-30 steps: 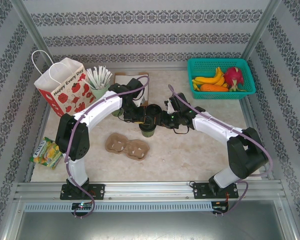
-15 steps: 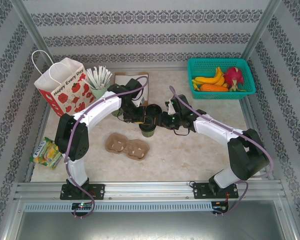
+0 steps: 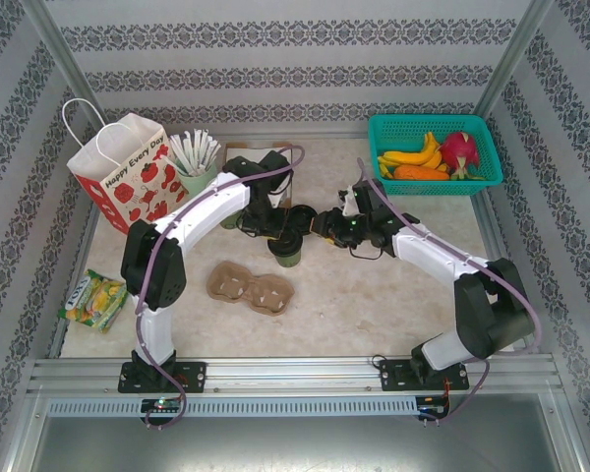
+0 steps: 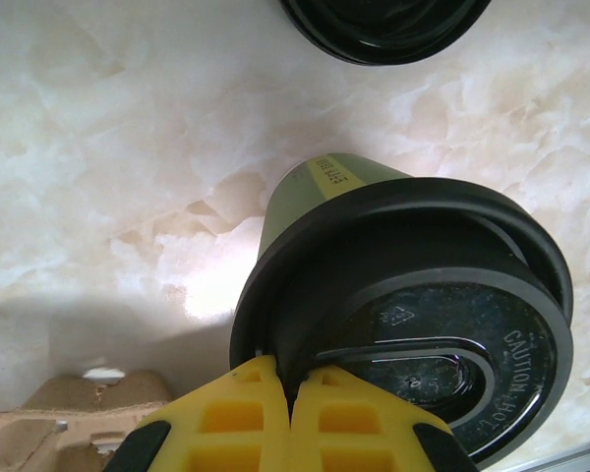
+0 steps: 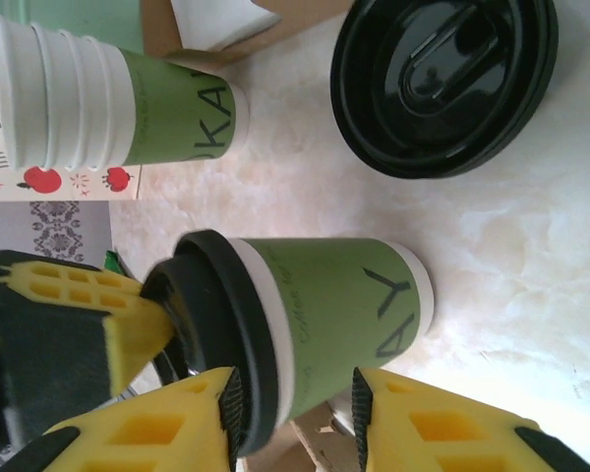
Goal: Pack the takeout coffee
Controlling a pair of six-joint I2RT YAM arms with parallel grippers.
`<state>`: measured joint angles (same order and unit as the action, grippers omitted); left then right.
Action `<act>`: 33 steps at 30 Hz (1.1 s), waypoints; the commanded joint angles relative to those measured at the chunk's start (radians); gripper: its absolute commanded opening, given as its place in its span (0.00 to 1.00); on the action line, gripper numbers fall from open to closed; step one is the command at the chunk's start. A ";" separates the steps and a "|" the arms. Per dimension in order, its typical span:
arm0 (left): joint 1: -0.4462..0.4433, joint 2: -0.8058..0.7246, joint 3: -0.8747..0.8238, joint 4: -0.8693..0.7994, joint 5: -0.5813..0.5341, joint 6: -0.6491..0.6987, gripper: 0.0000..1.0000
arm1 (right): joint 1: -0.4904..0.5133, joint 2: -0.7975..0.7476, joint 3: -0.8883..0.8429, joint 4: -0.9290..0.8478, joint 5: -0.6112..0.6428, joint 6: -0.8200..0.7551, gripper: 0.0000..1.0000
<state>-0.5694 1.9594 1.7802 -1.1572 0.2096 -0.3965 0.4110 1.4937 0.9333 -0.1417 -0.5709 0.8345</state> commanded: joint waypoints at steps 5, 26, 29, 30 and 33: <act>-0.041 0.063 0.045 -0.061 -0.084 0.080 0.00 | -0.018 0.096 0.074 0.012 -0.114 -0.018 0.40; -0.055 0.069 -0.088 0.067 -0.026 -0.005 0.00 | 0.022 0.314 0.102 -0.086 -0.129 -0.089 0.35; -0.055 0.074 -0.140 0.095 -0.024 -0.027 0.00 | 0.025 0.338 0.055 -0.081 -0.106 -0.091 0.34; -0.055 0.075 -0.150 0.102 -0.021 -0.034 0.00 | 0.028 0.340 0.053 -0.074 -0.108 -0.092 0.34; -0.057 0.069 -0.152 0.116 -0.018 -0.045 0.00 | 0.043 0.325 0.083 -0.063 -0.133 -0.105 0.36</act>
<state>-0.6022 1.9259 1.7077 -1.0595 0.1818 -0.4049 0.4046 1.7569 1.0573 -0.0727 -0.7506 0.7773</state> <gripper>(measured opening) 0.049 0.355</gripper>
